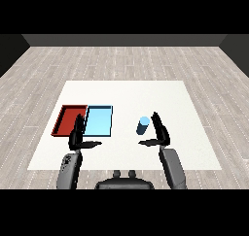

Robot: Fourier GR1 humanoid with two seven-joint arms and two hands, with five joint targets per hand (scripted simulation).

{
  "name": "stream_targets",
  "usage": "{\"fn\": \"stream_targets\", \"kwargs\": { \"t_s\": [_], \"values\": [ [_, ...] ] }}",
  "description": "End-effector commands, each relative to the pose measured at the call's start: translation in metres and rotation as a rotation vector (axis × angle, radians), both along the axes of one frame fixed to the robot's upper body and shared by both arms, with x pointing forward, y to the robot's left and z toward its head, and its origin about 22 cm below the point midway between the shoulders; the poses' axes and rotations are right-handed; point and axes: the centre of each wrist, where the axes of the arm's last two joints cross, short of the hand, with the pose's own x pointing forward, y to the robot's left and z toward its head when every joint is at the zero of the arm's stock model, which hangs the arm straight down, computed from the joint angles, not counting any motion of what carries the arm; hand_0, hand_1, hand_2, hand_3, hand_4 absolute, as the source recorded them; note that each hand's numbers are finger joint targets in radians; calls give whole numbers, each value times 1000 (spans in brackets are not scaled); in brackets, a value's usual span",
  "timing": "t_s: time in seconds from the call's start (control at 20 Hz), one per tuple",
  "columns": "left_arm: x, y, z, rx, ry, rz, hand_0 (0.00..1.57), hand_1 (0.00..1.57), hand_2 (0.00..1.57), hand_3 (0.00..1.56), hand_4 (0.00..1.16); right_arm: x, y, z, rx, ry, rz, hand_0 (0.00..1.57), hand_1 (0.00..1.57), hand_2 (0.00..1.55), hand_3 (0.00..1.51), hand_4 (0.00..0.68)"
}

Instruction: Pick the blue can and put it in the blue box

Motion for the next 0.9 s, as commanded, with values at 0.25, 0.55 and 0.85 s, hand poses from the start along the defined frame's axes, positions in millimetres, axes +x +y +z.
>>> {"fn": "stream_targets", "kwargs": {
  "t_s": [0.25, 0.55, 0.85],
  "values": [
    [-6, 11, 3, 16, -19, 9, 0, 0, 0, 0, 0, -18, 9, 3, 20, -17, -19, 0, 0, 0, 0, 0],
    [3, 25, 4, 11, -4, -1, 0, 0, 0, 0, 0, 14, -3, 4, 15, 7, -10, 0, 0, 0, 0, 0],
    [-4, 2, 8, 42, -20, 11, 0, 0, 0, 0, 0, 4, 1, -27, 28, 57, -40, 0, 0, 0, 0, 0]
  ]
}}
